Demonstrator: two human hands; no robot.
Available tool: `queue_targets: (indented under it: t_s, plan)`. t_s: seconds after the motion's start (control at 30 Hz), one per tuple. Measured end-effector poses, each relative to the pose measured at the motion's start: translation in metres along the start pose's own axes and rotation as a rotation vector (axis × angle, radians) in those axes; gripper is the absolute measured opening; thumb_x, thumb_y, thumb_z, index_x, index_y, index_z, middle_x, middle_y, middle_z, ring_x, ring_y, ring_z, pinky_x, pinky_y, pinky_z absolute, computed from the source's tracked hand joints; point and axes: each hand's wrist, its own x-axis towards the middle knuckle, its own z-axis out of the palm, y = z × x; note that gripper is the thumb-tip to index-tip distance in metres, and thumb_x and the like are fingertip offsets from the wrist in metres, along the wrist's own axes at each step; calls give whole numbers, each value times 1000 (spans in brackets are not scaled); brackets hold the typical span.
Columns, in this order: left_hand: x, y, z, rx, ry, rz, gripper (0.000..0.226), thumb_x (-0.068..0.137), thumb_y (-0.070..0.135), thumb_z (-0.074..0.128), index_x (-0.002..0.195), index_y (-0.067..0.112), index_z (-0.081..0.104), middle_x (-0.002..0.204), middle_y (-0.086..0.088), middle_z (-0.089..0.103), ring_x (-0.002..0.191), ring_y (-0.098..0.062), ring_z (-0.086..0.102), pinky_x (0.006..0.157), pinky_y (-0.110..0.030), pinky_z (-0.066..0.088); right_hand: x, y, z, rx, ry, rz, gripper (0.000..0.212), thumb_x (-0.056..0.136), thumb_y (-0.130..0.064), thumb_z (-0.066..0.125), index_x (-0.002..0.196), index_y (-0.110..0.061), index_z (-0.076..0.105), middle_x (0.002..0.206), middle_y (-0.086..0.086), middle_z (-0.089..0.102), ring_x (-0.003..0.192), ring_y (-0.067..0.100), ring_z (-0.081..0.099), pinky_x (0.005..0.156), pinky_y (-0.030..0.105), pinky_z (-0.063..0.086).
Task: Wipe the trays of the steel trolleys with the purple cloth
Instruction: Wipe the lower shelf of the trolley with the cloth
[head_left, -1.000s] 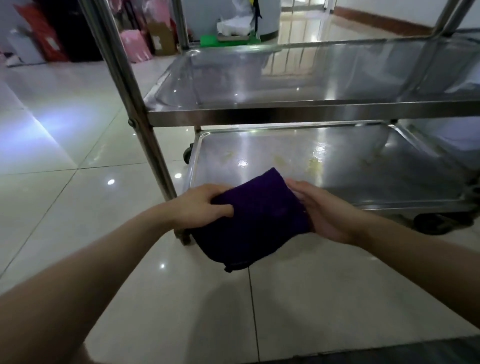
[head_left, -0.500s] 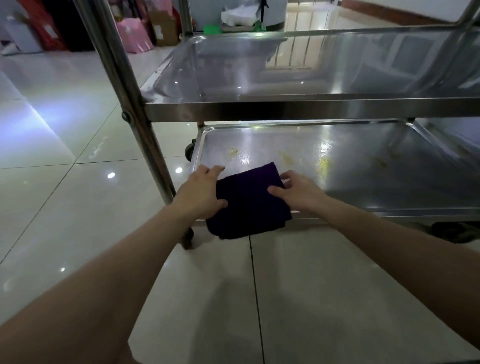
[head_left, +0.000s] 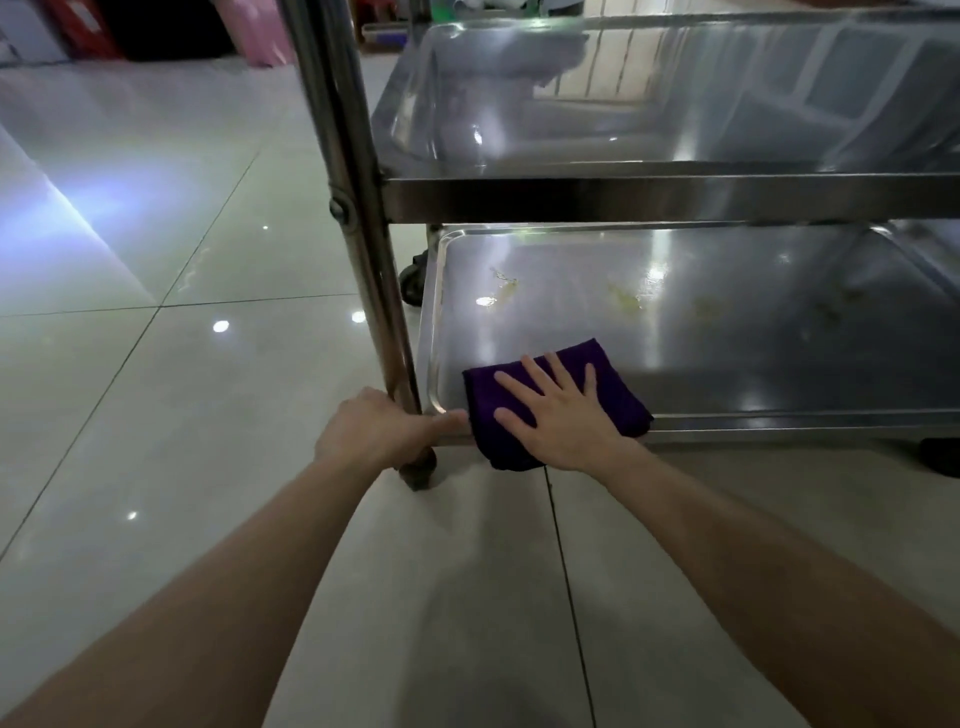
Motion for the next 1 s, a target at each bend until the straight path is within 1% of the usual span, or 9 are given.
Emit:
queue_targets:
  t_s: [0.13, 0.2, 0.27, 0.33, 0.4, 0.53, 0.6, 0.9, 1.0]
  plan:
    - [11, 3, -1, -449, 201, 210, 74, 67, 77, 89, 112, 26, 62, 105, 12, 69, 96, -9, 67, 72, -31, 52, 13, -6, 16, 2, -12, 87, 74, 102, -78, 3, 170, -49, 2, 183, -3, -4, 167, 31, -14, 125, 75, -12]
    - [11, 7, 0, -639, 184, 293, 48, 78, 64, 89, 106, 29, 74, 100, 12, 75, 97, -6, 70, 81, -30, 56, 11, -3, 11, -20, -10, 91, 77, 99, -82, -1, 170, -51, 2, 182, -3, -6, 167, 29, -16, 124, 75, -15]
    - [11, 9, 0, -718, 161, 313, 36, 84, 58, 87, 100, 26, 79, 93, 9, 79, 93, -6, 74, 79, -26, 54, 1, 2, 6, -20, 85, 114, 78, 100, -85, 5, 169, -50, 15, 182, 2, 7, 168, 29, -5, 126, 74, -12]
    - [13, 7, 0, -772, 150, 290, 34, 90, 55, 83, 95, 22, 78, 86, 7, 81, 86, -6, 77, 77, -27, 55, -12, 5, 8, 17, 104, 105, 77, 101, -84, 9, 169, -49, 20, 181, 2, 14, 168, 28, 1, 129, 72, -5]
    - [15, 10, 4, -797, 167, 258, 34, 95, 54, 79, 90, 20, 75, 77, 8, 80, 76, -5, 77, 74, -31, 57, -22, 11, 16, -18, 50, 71, 78, 101, -84, 5, 170, -50, 9, 183, 1, 5, 168, 28, -6, 129, 72, -5]
    - [16, 15, 6, -800, 220, 229, 34, 99, 50, 75, 87, 18, 72, 63, 15, 71, 58, 4, 68, 49, -12, 49, -2, 15, 18, -10, 4, 80, 82, 95, -88, -3, 168, -53, -6, 182, -1, -12, 166, 29, -18, 126, 72, -15]
    - [16, 15, 5, -796, 215, 228, 33, 100, 47, 75, 87, 17, 73, 61, 15, 70, 57, 5, 67, 45, -8, 45, 19, 13, 17, 18, -43, 89, 82, 93, -90, -2, 167, -55, -9, 181, -1, -17, 165, 30, -22, 124, 72, -20]
    - [19, 10, 9, -745, 264, 221, 31, 102, 39, 74, 79, 19, 70, 67, 7, 71, 61, 1, 67, 51, -7, 47, 153, 14, -3, 39, -122, 134, 79, 94, -92, 4, 163, -59, -16, 179, 7, -25, 162, 42, -28, 115, 82, -23]
    - [18, 9, 8, -737, 290, 223, 33, 102, 39, 74, 75, 20, 68, 68, 2, 70, 64, -6, 67, 61, -18, 52, 170, 1, -7, 17, -129, 187, 78, 97, -88, 5, 166, -56, -12, 179, 10, -23, 161, 45, -27, 114, 84, -20]
